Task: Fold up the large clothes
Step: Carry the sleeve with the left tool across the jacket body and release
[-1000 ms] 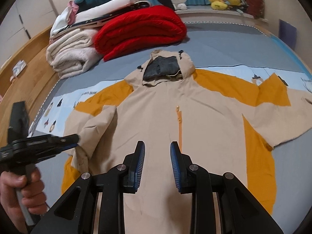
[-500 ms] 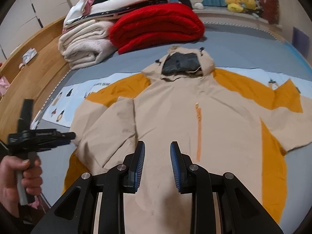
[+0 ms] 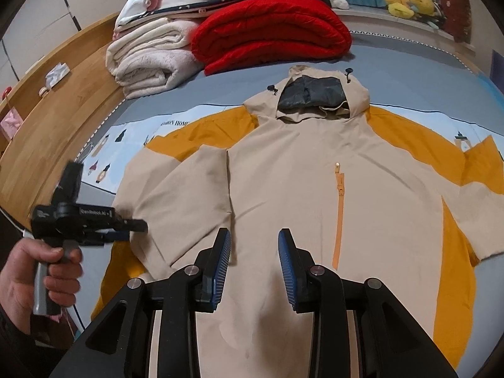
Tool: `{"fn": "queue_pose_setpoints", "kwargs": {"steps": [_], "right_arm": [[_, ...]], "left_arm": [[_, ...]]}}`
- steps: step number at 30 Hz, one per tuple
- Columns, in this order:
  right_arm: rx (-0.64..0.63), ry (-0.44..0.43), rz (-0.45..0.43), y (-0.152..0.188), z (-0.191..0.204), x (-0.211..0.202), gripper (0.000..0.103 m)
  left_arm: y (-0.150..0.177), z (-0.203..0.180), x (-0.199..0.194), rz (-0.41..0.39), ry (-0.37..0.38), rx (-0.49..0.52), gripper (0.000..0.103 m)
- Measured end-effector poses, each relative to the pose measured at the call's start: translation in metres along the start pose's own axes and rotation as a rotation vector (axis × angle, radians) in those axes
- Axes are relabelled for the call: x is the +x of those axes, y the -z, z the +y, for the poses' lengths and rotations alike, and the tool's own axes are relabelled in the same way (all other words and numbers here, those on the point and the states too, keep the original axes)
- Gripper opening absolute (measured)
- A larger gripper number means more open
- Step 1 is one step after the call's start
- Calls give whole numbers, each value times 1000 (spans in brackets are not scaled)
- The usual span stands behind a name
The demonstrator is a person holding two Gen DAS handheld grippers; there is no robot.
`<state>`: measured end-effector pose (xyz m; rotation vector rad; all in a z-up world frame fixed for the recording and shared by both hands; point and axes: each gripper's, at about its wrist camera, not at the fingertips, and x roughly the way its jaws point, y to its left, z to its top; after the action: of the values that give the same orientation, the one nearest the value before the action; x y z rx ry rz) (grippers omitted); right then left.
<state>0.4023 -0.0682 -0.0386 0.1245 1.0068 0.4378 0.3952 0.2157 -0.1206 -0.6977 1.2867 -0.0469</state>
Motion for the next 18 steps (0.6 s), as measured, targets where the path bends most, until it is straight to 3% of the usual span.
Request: {"fn": "queue_pose_setpoints", "kwargs": {"steps": [2,7,9,11,14,16,18], "right_arm": [[-6,-2,11,0,-1,5,33],[-7,-28,36,-2,-5,19,33],[-1,-68,33,-4,-4,20,33],[11,-132,24,-6,-3,20,33],[8,-179,20,-7,3,20,37],[7,-175,32,-6,4,23,46],[29,-174,62,-4,1,30,47]], "left_arm": [[-1,-21,-4,-29,53,71,7],[3,-89,-12,-39,332,271,7],[6,-111,-17,-47,412,326,24],[7,-119,-27,-88,470,343,34],[1,-117,-34,-137,491,312,34],[-4,-109,-34,-156,453,273,34],[-9,-98,-31,-166,395,232,34]]}}
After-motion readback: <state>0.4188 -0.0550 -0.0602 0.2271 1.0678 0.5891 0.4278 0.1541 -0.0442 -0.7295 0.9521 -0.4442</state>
